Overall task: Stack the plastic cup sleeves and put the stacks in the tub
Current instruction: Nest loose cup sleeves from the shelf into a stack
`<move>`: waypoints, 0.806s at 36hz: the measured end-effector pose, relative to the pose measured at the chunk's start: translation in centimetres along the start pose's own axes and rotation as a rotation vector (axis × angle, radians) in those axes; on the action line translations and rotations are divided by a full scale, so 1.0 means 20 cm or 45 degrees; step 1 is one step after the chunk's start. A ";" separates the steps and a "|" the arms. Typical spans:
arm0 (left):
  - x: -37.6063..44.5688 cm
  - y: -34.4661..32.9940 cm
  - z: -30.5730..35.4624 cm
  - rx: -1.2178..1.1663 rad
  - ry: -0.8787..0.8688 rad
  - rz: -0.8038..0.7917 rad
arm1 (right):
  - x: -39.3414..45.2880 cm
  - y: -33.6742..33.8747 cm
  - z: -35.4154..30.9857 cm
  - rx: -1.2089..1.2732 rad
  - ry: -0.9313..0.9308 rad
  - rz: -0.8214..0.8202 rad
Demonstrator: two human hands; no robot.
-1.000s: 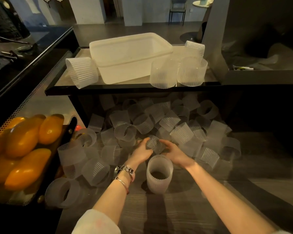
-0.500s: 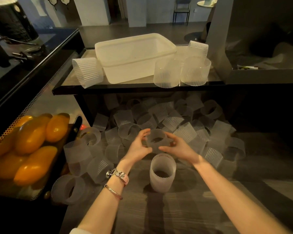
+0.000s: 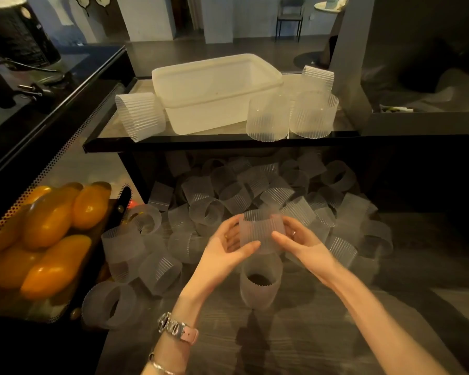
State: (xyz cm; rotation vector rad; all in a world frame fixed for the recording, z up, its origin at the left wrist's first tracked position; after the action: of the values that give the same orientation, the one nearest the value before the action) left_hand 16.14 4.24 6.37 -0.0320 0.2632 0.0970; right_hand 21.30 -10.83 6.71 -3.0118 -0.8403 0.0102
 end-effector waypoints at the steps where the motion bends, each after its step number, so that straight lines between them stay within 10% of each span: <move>1: -0.02 0.00 -0.01 0.014 -0.003 -0.012 | -0.02 0.00 0.01 -0.004 0.000 0.000; 29: -0.16 -0.04 -0.30 0.174 0.028 0.008 | -0.19 -0.02 0.25 -0.218 -0.018 -0.119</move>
State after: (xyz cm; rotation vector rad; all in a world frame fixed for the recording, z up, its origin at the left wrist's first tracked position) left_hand 11.64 2.88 1.38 0.1032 0.2915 0.0849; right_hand 17.79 -12.46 1.70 -3.1285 -1.0339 -0.0434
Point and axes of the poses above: each hand's wrist, its own x-axis towards the middle knuckle, its own y-axis out of the back of the hand, z = x × y, the point moved 7 cm from there along x, towards the middle knuckle, and after that the axes turned 9 degrees about y, right-handed, at the moved point
